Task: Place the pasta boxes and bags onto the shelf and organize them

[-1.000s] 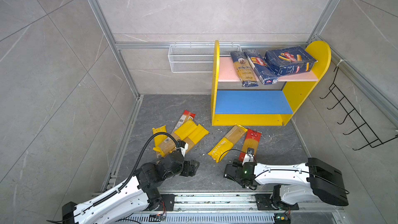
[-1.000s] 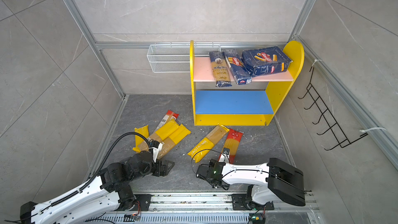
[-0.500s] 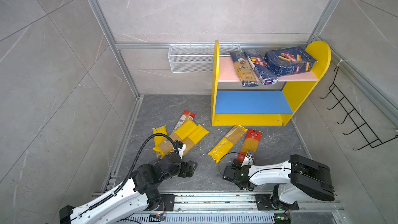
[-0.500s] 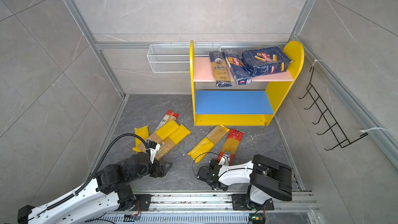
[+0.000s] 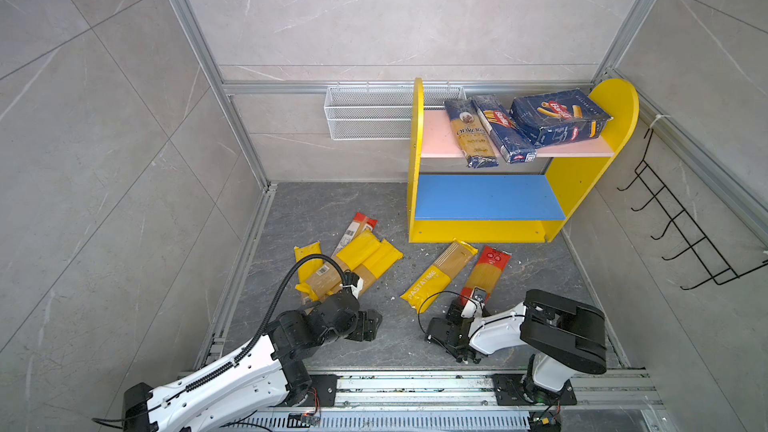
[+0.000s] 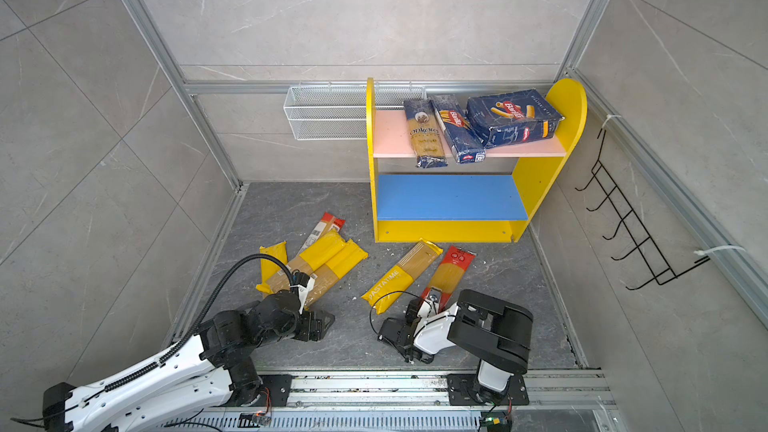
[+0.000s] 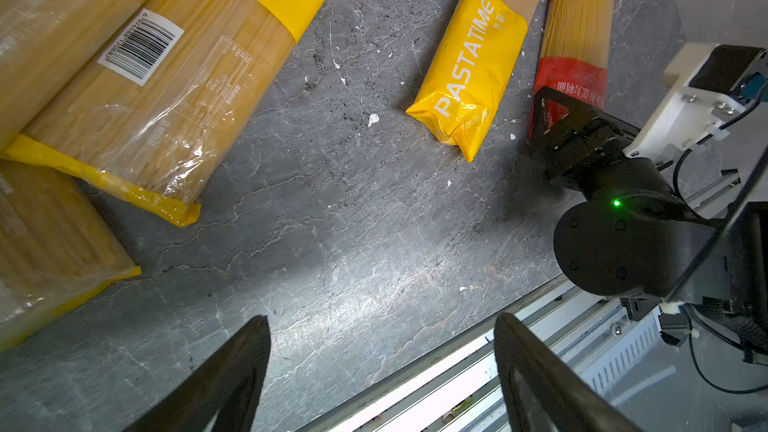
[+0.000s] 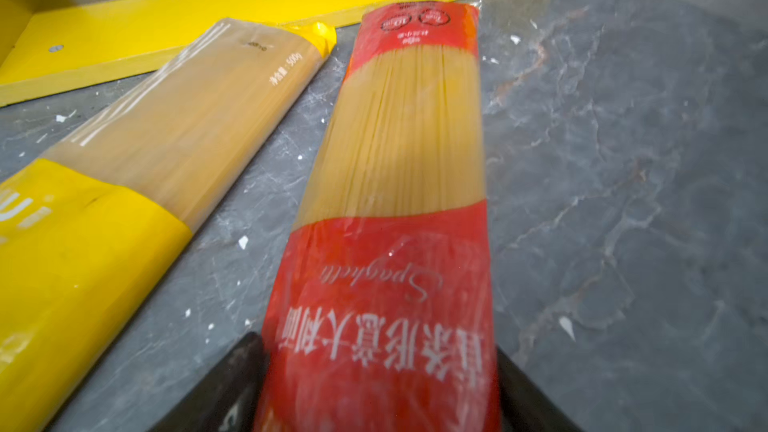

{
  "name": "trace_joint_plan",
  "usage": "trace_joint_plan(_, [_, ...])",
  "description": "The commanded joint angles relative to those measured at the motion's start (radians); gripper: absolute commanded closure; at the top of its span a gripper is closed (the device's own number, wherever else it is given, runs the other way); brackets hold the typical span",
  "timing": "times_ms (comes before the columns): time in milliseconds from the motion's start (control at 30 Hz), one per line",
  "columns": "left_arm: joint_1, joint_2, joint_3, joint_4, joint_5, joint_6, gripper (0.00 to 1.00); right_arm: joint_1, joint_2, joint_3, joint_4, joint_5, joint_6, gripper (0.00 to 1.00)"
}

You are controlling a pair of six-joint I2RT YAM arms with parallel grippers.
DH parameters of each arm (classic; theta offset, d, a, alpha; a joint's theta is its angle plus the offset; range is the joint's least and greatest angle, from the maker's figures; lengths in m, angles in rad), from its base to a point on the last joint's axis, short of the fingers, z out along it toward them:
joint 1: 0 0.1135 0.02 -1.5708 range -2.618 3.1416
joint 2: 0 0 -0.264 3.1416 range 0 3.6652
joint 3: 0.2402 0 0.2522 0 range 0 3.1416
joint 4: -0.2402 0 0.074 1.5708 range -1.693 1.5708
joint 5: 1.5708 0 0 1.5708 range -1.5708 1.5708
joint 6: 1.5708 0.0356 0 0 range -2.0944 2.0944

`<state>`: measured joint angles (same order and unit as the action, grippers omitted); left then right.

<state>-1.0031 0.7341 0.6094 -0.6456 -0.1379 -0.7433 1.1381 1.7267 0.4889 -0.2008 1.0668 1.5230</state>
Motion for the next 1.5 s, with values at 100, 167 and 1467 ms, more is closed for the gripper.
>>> trace_joint_plan(100, [0.005, 0.008, 0.044, 0.030, 0.000, 0.006, 0.14, -0.014, 0.048, -0.081, 0.047, -0.413, -0.021, 0.45])
trace_joint_plan(167, [0.004, 0.006, 0.044, 0.029, 0.003, 0.006, 0.14, -0.014, 0.019, -0.092, 0.038, -0.413, -0.020, 0.51])
trace_joint_plan(1467, [0.005, 0.020, 0.013, 0.144, 0.012, 0.027, 0.14, -0.003, -0.737, 0.100, -0.376, -0.354, -0.336, 1.00])
